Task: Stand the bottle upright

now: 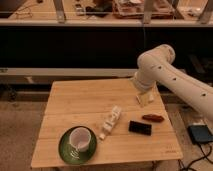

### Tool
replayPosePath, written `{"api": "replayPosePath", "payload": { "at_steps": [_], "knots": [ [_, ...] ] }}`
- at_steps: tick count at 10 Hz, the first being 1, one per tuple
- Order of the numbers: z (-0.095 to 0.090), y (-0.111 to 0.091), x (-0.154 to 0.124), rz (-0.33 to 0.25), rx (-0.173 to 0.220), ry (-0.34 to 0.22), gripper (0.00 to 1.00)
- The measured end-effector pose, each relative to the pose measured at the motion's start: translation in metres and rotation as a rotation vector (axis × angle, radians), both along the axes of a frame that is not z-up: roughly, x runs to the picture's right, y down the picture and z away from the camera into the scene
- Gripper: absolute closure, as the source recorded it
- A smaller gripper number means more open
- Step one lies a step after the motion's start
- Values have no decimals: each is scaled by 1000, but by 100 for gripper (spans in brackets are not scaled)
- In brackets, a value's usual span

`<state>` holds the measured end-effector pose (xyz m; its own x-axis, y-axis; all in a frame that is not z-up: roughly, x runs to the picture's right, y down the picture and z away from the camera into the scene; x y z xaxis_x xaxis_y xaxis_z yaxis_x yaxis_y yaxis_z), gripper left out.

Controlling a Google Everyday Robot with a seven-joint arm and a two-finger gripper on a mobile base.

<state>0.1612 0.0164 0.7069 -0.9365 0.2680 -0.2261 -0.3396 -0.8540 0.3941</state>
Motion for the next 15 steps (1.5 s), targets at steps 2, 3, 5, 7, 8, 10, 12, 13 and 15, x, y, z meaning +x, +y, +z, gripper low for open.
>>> {"api": "replayPosePath", "payload": {
  "at_steps": [2, 3, 5, 7, 8, 10, 12, 13, 15],
  "knots": [
    [2, -2, 1, 43, -6, 23, 20],
    [3, -4, 0, 79, -8, 41, 20],
    [8, -14, -8, 245, -8, 103, 20],
    [11, -19, -27, 401, -38, 127, 20],
    [12, -22, -38, 469, -58, 134, 20],
    [13, -23, -43, 519, -72, 144, 20],
    [13, -23, -44, 527, -75, 144, 20],
    [13, -25, -44, 553, -74, 153, 20],
    [16, -30, -48, 650, -71, 184, 20]
  ]
}}
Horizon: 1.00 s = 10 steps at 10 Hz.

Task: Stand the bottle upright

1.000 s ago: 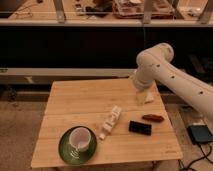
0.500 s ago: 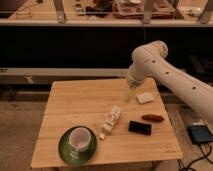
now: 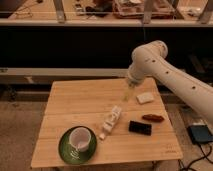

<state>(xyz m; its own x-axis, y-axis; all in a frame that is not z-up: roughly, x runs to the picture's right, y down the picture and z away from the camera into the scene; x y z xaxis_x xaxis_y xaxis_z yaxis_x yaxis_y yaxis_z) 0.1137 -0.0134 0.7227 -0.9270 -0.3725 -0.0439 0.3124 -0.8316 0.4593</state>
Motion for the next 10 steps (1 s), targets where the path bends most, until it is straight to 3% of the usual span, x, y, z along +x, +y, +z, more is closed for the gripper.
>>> {"api": "replayPosePath", "payload": {
  "at_steps": [2, 4, 6, 8, 10],
  "knots": [
    [4, -5, -9, 150, -14, 52, 20],
    [13, -6, -28, 353, -64, 105, 20],
    [21, -2, -52, 494, -130, 120, 20],
    [24, -1, -61, 572, -167, 133, 20],
    [25, 0, -64, 586, -175, 134, 20]
  ]
}}
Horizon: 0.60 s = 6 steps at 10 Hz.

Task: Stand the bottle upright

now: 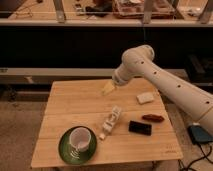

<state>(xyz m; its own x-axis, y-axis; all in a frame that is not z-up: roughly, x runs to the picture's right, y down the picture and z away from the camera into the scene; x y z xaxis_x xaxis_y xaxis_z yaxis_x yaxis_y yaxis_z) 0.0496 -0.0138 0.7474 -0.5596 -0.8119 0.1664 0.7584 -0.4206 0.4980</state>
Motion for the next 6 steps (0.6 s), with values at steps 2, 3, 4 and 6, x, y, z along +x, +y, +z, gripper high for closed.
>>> {"api": "replayPosePath", "payload": {
  "at_steps": [2, 3, 4, 6],
  "knots": [
    [0, 1, 1, 5, -6, 6, 20],
    [-3, 4, 0, 22, -21, 22, 20],
    [-5, 8, -2, 40, -38, 39, 20],
    [-16, 20, -12, 112, -79, 92, 20]
  ]
}}
